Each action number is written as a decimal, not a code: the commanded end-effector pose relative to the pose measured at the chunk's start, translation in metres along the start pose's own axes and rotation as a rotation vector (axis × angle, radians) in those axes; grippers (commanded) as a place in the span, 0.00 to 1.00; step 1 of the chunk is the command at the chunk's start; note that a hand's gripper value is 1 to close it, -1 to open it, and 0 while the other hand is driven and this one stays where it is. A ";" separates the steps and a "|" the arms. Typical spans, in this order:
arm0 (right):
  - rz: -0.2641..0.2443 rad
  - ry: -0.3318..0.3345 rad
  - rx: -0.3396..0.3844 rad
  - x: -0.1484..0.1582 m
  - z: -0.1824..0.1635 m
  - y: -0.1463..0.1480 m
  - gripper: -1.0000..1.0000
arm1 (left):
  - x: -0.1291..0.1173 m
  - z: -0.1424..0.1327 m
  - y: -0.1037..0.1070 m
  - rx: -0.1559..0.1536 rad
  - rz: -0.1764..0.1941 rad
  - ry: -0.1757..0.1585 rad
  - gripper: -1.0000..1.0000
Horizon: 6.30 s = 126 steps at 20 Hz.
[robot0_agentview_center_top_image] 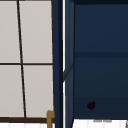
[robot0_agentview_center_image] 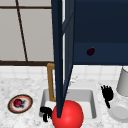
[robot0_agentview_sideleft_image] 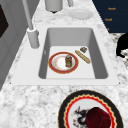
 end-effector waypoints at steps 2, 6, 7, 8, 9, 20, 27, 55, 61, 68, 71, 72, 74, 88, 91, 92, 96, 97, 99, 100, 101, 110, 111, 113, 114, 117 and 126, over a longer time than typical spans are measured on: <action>0.003 0.031 0.051 0.022 0.023 0.032 0.00 | 0.000 0.000 0.000 0.000 0.000 0.000 0.50; 0.020 0.048 0.059 0.042 0.052 0.054 0.00 | 0.000 0.000 0.000 0.000 0.000 0.000 0.50; 0.017 0.049 0.062 0.047 0.059 0.060 0.00 | 0.000 0.000 0.000 0.000 0.000 0.000 0.50; 0.010 0.049 0.068 0.053 0.065 0.065 0.00 | 0.000 0.000 0.000 0.000 0.000 0.000 0.50; 0.011 0.049 0.071 0.058 0.071 0.071 0.00 | 0.000 0.000 0.000 0.000 0.000 0.000 0.50; -0.061 -0.024 0.107 0.081 0.085 0.143 0.00 | 0.000 0.000 0.000 0.000 0.000 0.000 0.50; -0.139 -0.084 0.132 0.083 0.054 0.180 0.00 | 0.000 0.000 0.000 0.000 0.000 0.000 0.50; -0.092 -0.063 0.139 0.077 0.046 0.200 0.50 | -0.104 0.022 0.036 0.011 0.009 0.056 0.00; -0.093 -0.062 0.139 0.077 0.046 0.201 0.50 | -0.128 0.019 0.059 0.013 0.025 0.064 0.00; -0.094 -0.062 0.138 0.077 0.046 0.201 0.50 | -0.153 0.023 0.080 0.033 0.018 0.068 0.00; -0.094 -0.062 0.138 0.077 0.046 0.201 0.50 | -0.164 0.024 0.088 0.035 0.021 0.067 0.00; -0.094 -0.062 0.138 0.077 0.046 0.201 0.50 | -0.169 0.024 0.089 0.035 0.028 0.065 0.00; -0.094 -0.062 0.138 0.077 0.046 0.201 0.50 | -0.180 0.024 0.092 0.029 0.029 0.062 0.00; -0.094 -0.062 0.138 0.077 0.046 0.201 0.50 | -0.249 -0.009 0.123 -0.005 0.000 0.073 0.00; -0.094 -0.062 0.138 0.077 0.046 0.201 0.50 | -0.263 -0.014 0.131 -0.011 -0.004 0.077 0.00; -0.094 -0.062 0.138 0.077 0.046 0.201 0.50 | -0.269 -0.013 0.132 -0.002 0.000 0.078 0.00; -0.094 -0.062 0.138 0.077 0.046 0.201 0.50 | -0.301 -0.010 0.125 0.027 0.017 0.074 0.00; -0.094 -0.062 0.138 0.077 0.046 0.201 0.50 | -0.309 -0.010 0.123 0.028 0.017 0.074 0.00; -0.094 -0.062 0.138 0.077 0.046 0.201 0.50 | -0.324 -0.009 0.122 0.024 0.012 0.074 0.00; -0.094 -0.062 0.138 0.077 0.046 0.201 0.50 | -0.331 -0.009 0.122 0.020 0.007 0.073 0.00; -0.094 -0.062 0.138 0.077 0.046 0.201 0.50 | -0.338 -0.009 0.121 0.021 0.006 0.075 0.00; -0.094 -0.062 0.138 0.077 0.046 0.201 0.50 | -0.397 -0.007 0.114 0.010 -0.020 0.082 0.00; -0.094 -0.062 0.138 0.077 0.046 0.201 0.50 | -0.403 -0.007 0.114 0.007 -0.018 0.078 0.00; -0.094 -0.062 0.138 0.077 0.046 0.201 0.50 | -0.407 -0.008 0.109 -0.001 -0.014 0.072 0.00; -0.094 -0.062 0.138 0.077 0.046 0.201 0.50 | -0.406 -0.004 0.105 -0.020 0.007 0.048 0.00; -0.094 -0.062 0.138 0.077 0.046 0.201 0.50 | -0.410 -0.002 0.101 -0.028 0.024 0.032 0.00; -0.094 -0.062 0.138 0.077 0.046 0.201 0.50 | -0.432 0.004 0.091 -0.032 0.016 0.032 0.00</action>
